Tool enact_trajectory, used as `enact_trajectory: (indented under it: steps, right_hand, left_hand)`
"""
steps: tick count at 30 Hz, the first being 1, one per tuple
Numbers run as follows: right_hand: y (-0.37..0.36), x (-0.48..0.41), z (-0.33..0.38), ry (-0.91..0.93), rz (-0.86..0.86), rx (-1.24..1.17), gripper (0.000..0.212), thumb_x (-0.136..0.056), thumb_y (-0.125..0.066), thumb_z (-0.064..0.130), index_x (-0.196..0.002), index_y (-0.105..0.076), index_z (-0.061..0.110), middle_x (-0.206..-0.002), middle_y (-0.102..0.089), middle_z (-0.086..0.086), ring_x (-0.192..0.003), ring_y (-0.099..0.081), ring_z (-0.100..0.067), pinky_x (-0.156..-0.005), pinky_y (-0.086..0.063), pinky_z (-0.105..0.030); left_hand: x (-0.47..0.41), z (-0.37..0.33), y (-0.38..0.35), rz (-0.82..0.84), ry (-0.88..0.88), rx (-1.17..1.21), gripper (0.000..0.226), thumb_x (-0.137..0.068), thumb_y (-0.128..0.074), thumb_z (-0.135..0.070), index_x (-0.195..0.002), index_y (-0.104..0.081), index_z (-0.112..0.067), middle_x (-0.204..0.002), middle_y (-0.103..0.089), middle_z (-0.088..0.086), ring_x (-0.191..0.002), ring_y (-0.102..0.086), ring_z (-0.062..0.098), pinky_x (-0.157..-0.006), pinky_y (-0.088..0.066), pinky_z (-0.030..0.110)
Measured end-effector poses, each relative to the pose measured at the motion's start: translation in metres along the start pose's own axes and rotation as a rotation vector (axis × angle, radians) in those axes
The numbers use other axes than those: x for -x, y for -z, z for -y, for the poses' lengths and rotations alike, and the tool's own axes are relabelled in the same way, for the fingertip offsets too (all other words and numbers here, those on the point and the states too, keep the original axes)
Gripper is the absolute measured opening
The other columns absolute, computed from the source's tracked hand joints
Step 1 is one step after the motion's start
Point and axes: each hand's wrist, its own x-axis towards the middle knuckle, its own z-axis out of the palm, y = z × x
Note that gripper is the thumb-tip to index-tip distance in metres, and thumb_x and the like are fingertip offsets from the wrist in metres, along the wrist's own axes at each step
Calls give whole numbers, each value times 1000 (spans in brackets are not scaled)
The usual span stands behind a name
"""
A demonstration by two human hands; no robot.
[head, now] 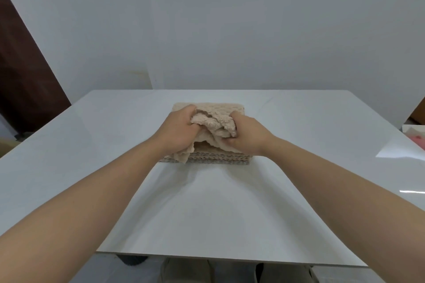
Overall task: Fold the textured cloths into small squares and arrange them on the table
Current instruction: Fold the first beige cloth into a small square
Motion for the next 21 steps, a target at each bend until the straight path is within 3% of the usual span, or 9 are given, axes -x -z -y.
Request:
enact_trajectory:
  steps: [2, 5, 8, 9, 12, 13, 17, 21]
  right_hand:
    - [2, 1, 0, -23, 25, -53, 28, -90, -61, 53, -96, -57, 27, -90, -68, 11, -85, -61, -15, -74, -51, -28]
    - [8, 2, -4, -53, 41, -143, 21, -91, -64, 49, -94, -66, 28, -89, -71, 12, -86, -63, -13, -76, -53, -30]
    - [16, 6, -7, -52, 59, -249, 12, -92, -69, 34, -100, -70, 25, -95, -72, 9, -91, -66, -16, -81, -54, -31]
    - [20, 8, -8, -47, 74, -307, 12, -92, -71, 32, -101, -71, 24, -94, -73, 10, -90, -67, -13, -79, -55, -29]
    - [32, 17, -7, -48, 156, -508, 17, -89, -77, 34, -103, -69, 27, -81, -69, 15, -66, -65, 0, -54, -49, -20]
    - [36, 19, -8, -50, 179, -533, 21, -87, -80, 36, -104, -69, 30, -83, -70, 17, -68, -67, 0, -55, -50, -20]
    - [52, 30, -18, -130, 289, -540, 43, -77, -87, 43, -115, -68, 34, -108, -75, 15, -101, -72, -6, -89, -58, -30]
    - [71, 49, -33, -253, 455, -477, 49, -79, -87, 36, -121, -67, 22, -108, -78, 4, -97, -75, -15, -84, -62, -36]
  left_hand:
    - [2, -8, -2, 17, -32, 14, 14, -94, -54, -16, -103, -60, -26, -94, -70, 0, -84, -68, 22, -69, -54, 35]
    - [3, -15, -4, 24, -36, 32, 12, -96, -58, -22, -106, -56, -27, -95, -70, -1, -87, -68, 21, -70, -52, 34]
    - [4, -17, -4, 15, -29, 133, 39, -85, -78, -35, -114, -54, -26, -104, -69, -12, -96, -66, 8, -81, -53, 31]
    - [5, -17, -5, 18, -32, 172, 47, -81, -83, -34, -116, -53, -27, -107, -68, -14, -98, -66, 4, -85, -54, 31]
    - [8, -19, -8, 42, -12, 278, 56, -76, -87, -19, -119, -53, -25, -110, -69, -10, -102, -68, 6, -90, -57, 36]
    - [9, -20, -9, 57, 2, 319, 57, -75, -88, -15, -120, -54, -24, -111, -70, -8, -102, -69, 8, -92, -58, 37]
    - [12, -25, -16, 187, 111, 505, 59, -74, -88, -12, -123, -58, -23, -116, -73, 0, -105, -73, 19, -95, -58, 47]
    - [22, -36, -35, 375, 205, 580, 54, -80, -81, -1, -128, -58, -16, -115, -75, 5, -100, -75, 22, -83, -62, 39]
